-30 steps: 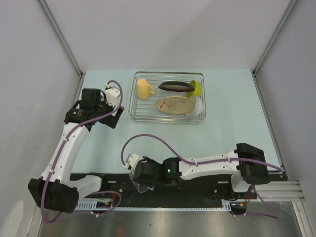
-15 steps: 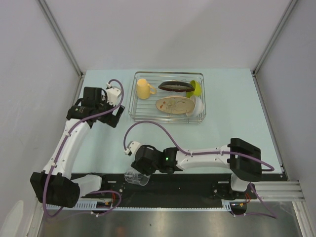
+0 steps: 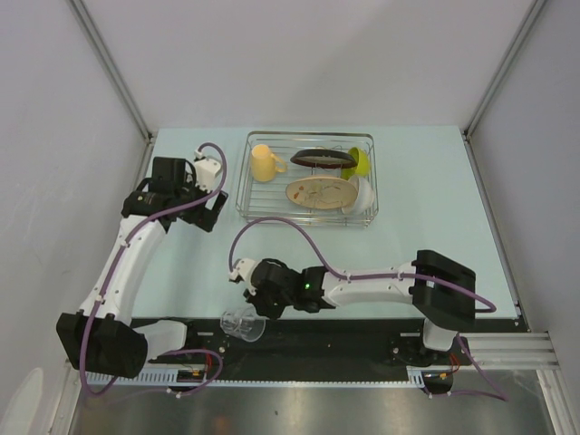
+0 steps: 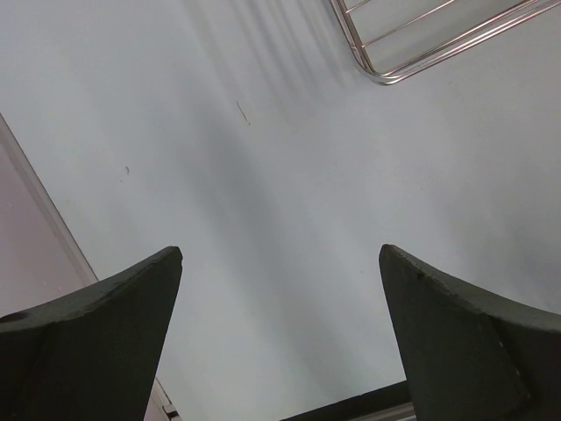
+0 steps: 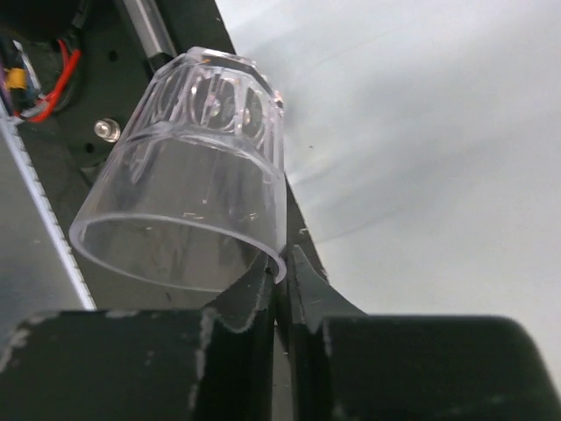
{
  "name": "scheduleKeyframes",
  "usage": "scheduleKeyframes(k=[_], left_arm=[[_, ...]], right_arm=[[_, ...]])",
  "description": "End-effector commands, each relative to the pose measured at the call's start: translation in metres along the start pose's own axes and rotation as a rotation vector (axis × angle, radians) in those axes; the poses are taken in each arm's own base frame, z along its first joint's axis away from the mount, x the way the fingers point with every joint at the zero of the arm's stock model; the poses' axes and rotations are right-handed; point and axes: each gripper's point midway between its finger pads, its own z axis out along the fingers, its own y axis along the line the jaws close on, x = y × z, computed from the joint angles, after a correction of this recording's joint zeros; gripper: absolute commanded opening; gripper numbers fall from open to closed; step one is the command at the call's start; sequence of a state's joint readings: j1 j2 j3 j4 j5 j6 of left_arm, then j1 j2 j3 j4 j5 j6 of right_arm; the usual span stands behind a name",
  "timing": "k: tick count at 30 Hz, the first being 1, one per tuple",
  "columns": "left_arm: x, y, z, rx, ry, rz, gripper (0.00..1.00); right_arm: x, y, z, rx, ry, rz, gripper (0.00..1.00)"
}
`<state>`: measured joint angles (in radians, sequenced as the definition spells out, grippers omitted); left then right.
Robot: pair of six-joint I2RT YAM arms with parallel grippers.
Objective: Load the mixed dishes into the dish rack
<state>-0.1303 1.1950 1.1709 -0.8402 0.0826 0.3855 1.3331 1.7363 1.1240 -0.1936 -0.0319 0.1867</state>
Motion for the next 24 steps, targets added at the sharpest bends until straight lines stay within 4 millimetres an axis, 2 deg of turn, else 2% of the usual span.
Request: scheduleKeyframes(k=[1, 3, 8, 10, 11, 13, 14, 15, 16, 17, 18, 19, 20, 21, 22, 24], left_arm=[[-0.019, 0.009, -0.008, -0.021, -0.059, 0.013, 1.00], [-0.020, 0.009, -0.009, -0.022, -0.061, 0.013, 1.00], [-0.021, 0.010, -0.009, -0.026, -0.063, 0.011, 1.00], [-0.024, 0.012, -0.011, -0.030, -0.073, 0.002, 1.00], [-0.027, 0.013, -0.012, -0.031, -0.083, -0.005, 1.00], [-0.040, 0.018, -0.021, -0.028, -0.127, -0.030, 1.00], [-0.044, 0.019, -0.024, -0.019, -0.138, -0.042, 1.00], [-0.052, 0.016, -0.029, 0.019, -0.170, -0.066, 1.00], [-0.065, 0.024, -0.041, 0.022, -0.216, -0.093, 1.00], [-0.068, 0.024, -0.043, 0.054, -0.222, -0.119, 1.00], [-0.077, 0.016, -0.051, 0.145, -0.268, -0.149, 1.00], [-0.085, 0.023, -0.062, 0.161, -0.303, -0.177, 1.00], [-0.085, 0.020, -0.064, 0.211, -0.301, -0.205, 1.00], [-0.089, 0.014, -0.069, 0.272, -0.320, -0.224, 1.00], [-0.097, 0.003, -0.079, 0.375, -0.364, -0.231, 1.00], [-0.093, -0.018, -0.082, 0.529, -0.337, -0.252, 1.00]], right_arm=[[-0.025, 0.016, -0.005, -0.110, -0.086, 0.032, 0.04], [-0.029, 0.016, -0.008, -0.134, -0.096, 0.046, 0.00], [-0.042, 0.010, -0.019, -0.166, -0.140, 0.111, 0.00], [-0.055, 0.010, -0.029, -0.189, -0.186, 0.161, 0.00], [-0.051, 0.000, -0.031, -0.181, -0.186, 0.201, 0.00], [-0.073, -0.001, -0.048, -0.219, -0.289, 0.252, 0.00], [-0.069, -0.014, -0.050, -0.216, -0.297, 0.336, 0.00], [-0.081, -0.012, -0.058, -0.260, -0.356, 0.367, 0.00], [-0.086, -0.017, -0.065, -0.278, -0.392, 0.402, 0.00], [-0.093, -0.017, -0.077, -0.322, -0.450, 0.467, 0.00], [-0.097, -0.026, -0.085, -0.354, -0.478, 0.500, 0.00], [-0.101, -0.029, -0.090, -0.382, -0.501, 0.527, 0.00], [-0.111, -0.026, -0.103, -0.448, -0.539, 0.564, 0.00], [-0.111, -0.039, -0.107, -0.452, -0.559, 0.596, 0.00], [-0.115, -0.040, -0.112, -0.480, -0.574, 0.619, 0.00], [-0.127, -0.044, -0.126, -0.566, -0.623, 0.664, 0.00]])
